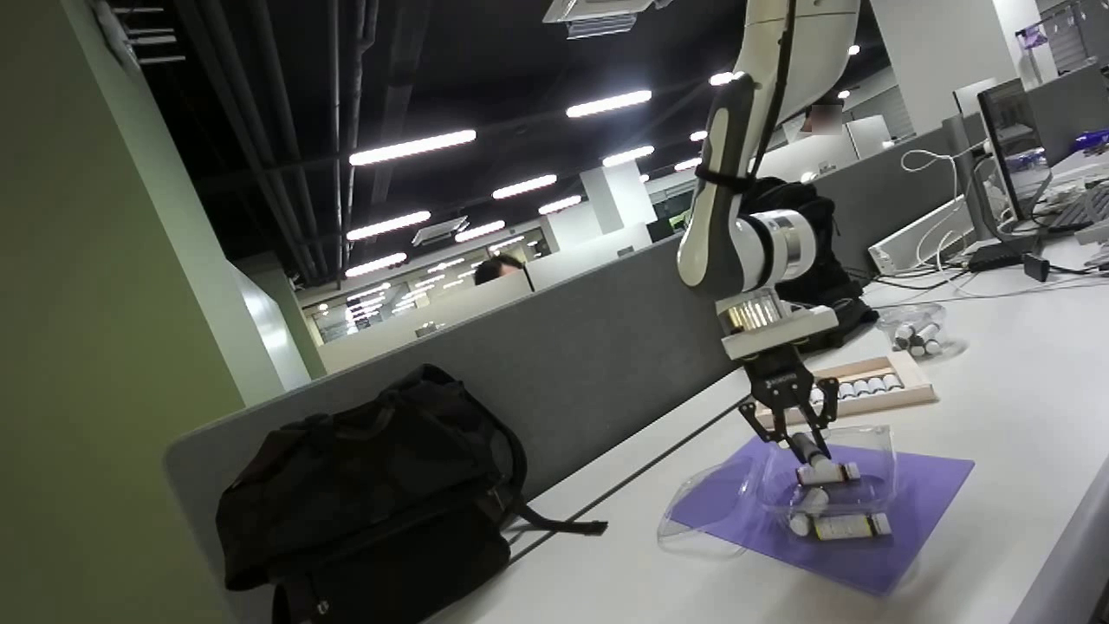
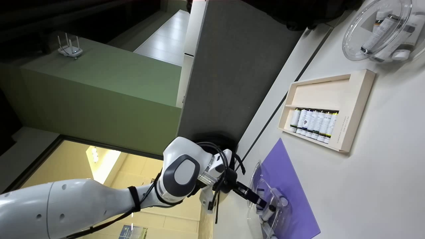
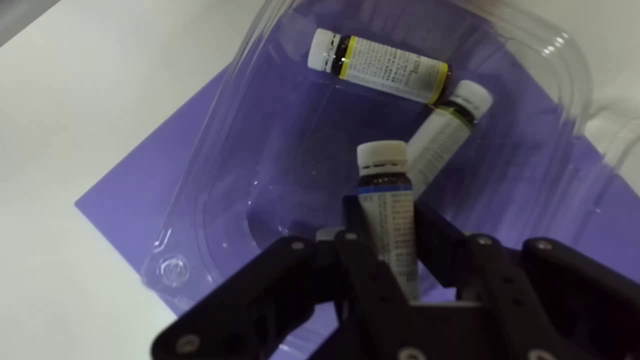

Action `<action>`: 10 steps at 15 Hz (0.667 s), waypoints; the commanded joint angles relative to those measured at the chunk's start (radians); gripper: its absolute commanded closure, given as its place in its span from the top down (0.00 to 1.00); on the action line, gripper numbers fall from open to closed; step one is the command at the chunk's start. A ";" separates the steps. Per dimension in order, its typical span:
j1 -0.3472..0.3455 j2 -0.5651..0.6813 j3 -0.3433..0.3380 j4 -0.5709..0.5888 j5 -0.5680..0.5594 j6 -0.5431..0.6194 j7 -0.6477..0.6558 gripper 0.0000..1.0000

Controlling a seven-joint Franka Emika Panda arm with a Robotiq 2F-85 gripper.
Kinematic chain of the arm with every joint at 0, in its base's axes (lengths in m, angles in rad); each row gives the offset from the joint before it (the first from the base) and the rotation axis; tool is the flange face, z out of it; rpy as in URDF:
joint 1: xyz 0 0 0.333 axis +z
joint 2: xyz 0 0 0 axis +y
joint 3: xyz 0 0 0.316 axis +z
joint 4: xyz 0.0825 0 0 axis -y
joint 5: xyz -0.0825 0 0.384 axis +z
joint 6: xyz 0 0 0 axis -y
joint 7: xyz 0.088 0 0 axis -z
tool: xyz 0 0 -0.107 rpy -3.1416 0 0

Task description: Remove one bottle from the container and put it on the table

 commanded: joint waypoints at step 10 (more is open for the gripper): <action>-0.116 -0.085 -0.092 0.018 -0.006 -0.013 0.015 0.07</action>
